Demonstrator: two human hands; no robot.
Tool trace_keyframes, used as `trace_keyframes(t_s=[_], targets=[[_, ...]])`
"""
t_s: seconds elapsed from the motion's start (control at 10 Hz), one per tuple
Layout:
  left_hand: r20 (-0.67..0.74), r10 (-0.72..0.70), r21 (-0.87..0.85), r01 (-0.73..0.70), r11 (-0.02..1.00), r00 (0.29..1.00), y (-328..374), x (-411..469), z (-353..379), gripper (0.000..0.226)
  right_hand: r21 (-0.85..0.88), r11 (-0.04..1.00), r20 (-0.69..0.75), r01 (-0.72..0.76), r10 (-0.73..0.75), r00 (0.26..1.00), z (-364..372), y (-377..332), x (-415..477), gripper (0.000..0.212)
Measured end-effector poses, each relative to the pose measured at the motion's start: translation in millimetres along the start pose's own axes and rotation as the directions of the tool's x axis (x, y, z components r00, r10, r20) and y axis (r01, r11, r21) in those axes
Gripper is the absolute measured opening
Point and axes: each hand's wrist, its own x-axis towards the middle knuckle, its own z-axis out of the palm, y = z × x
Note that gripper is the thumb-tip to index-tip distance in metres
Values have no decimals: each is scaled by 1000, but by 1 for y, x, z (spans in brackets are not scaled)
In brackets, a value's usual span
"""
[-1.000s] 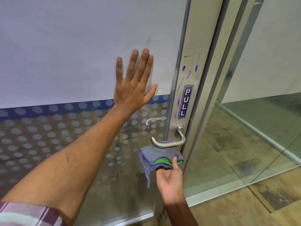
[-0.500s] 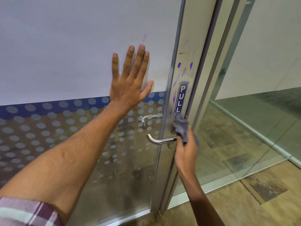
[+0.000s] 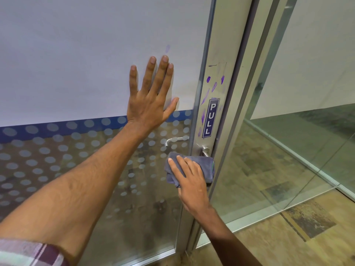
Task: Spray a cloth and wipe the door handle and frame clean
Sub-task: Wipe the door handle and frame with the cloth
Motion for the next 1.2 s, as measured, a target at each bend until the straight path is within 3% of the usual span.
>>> trace_keyframes(t_s=[0.1, 0.2, 0.3, 0.4, 0.5, 0.6, 0.7, 0.8, 0.9, 1.0, 1.1, 1.2], targets=[[1, 2, 4, -2, 1000, 1000, 0, 0, -1, 79, 116, 987, 15, -108, 107, 994, 0, 21, -13, 80], [-4, 8, 16, -8, 1000, 1000, 0, 1, -1, 80, 400, 870, 28, -287, 302, 953, 3, 46, -14, 81], [-6, 8, 14, -8, 1000, 1000, 1, 0, 0, 80, 609, 735, 21, -298, 361, 932, 4, 65, -8, 82], [-5, 3, 18, -3, 1000, 1000, 0, 0, 3, 81, 821, 443, 139, -360, 456, 879, 15, 77, -2, 71], [-5, 3, 15, -3, 1000, 1000, 0, 0, 5, 82, 878, 100, 300, -468, 647, 701, 24, 64, 2, 47], [-5, 8, 24, -8, 1000, 1000, 1, -2, 7, 83, 886, -177, 379, -429, 810, 448, 31, 55, 8, 29], [-2, 5, 24, -5, 1000, 1000, 0, -2, 8, 83, 871, -331, 468, -363, 782, 412, 24, 62, 15, 24], [4, 2, 13, -3, 1000, 1000, 1, -1, 9, 83, 874, -256, 449, -414, 751, 485, 8, 75, 22, 22], [3, 3, 22, -3, 1000, 1000, 1, -2, 10, 84, 878, -6, 332, -479, 727, 601, -2, 83, 31, 26], [1, -3, 20, 3, 1000, 1000, 1, -1, 10, 84, 795, 332, 196, -508, 653, 732, -8, 90, 39, 38], [3, -4, 10, 4, 1000, 1000, 1, -1, 9, 84, 844, 207, 215, -494, 715, 666, 1, 85, 31, 33], [3, 1, 11, -1, 1000, 1000, 1, -2, 10, 84, 854, -394, 514, -341, 741, 431, 18, 75, 18, 30]])
